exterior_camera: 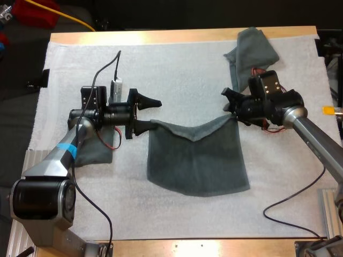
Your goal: Pick towel from pile, fold and stack
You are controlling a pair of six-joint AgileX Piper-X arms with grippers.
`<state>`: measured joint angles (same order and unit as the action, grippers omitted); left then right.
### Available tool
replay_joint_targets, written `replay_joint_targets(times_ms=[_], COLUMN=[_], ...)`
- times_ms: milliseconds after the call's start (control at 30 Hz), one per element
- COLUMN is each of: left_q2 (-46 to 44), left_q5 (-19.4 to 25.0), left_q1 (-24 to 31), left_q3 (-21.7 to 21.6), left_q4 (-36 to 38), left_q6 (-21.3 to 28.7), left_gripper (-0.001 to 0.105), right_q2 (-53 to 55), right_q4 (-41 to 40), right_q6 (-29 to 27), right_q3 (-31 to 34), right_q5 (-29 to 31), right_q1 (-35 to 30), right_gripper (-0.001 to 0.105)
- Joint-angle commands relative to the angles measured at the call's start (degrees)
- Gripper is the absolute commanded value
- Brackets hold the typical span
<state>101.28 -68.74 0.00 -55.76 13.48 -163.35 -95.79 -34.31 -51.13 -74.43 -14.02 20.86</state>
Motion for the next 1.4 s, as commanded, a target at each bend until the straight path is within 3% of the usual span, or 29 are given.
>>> replay_joint_targets(times_ms=[0, 100, 367, 600, 700, 800, 1033, 1367], left_q2=[-0.1, -0.1, -0.1, -0.1, -0.1, -0.1, -1.3, -8.8], left_q5=[-1.0, -1.5, -1.2, -0.7, 0.1, -0.2, -0.9, -1.7], left_q1=[0.0, 0.0, 0.0, 0.1, 1.4, 4.3, 5.5, 5.5], left_q3=[-0.1, -0.1, -0.1, -0.1, -0.1, -0.1, -0.1, -0.1], left_q4=[-2.6, -8.7, -15.1, -15.8, -17.9, -24.3, -33.9, -38.3], left_q6=[-1.7, -7.2, -12.9, -14.1, -15.0, -16.3, -18.1, -15.1], left_gripper=[0.069, 0.069, 0.069, 0.069, 0.069, 0.069, 0.069, 0.069], right_q2=[0.1, 0.1, 0.1, 0.7, 2.4, 5.3, 8.4, 13.1], right_q4=[1.0, 4.3, 7.9, 8.5, 10.3, 11.2, 10.9, 0.1], right_q6=[0.1, -0.1, -0.1, -0.9, -4.1, -13.4, -18.1, -25.1], right_q3=[-0.1, -0.1, -0.1, -0.1, -0.1, -0.1, -0.1, -0.1], right_q5=[-0.9, -2.7, -4.1, -4.1, -2.2, 1.1, 3.3, 5.0], right_q1=[-0.3, -0.3, -0.3, -0.3, -0.6, -0.6, -0.6, -0.6], right_gripper=[0.057, 0.059, 0.059, 0.059, 0.059, 0.059, 0.059, 0.059])
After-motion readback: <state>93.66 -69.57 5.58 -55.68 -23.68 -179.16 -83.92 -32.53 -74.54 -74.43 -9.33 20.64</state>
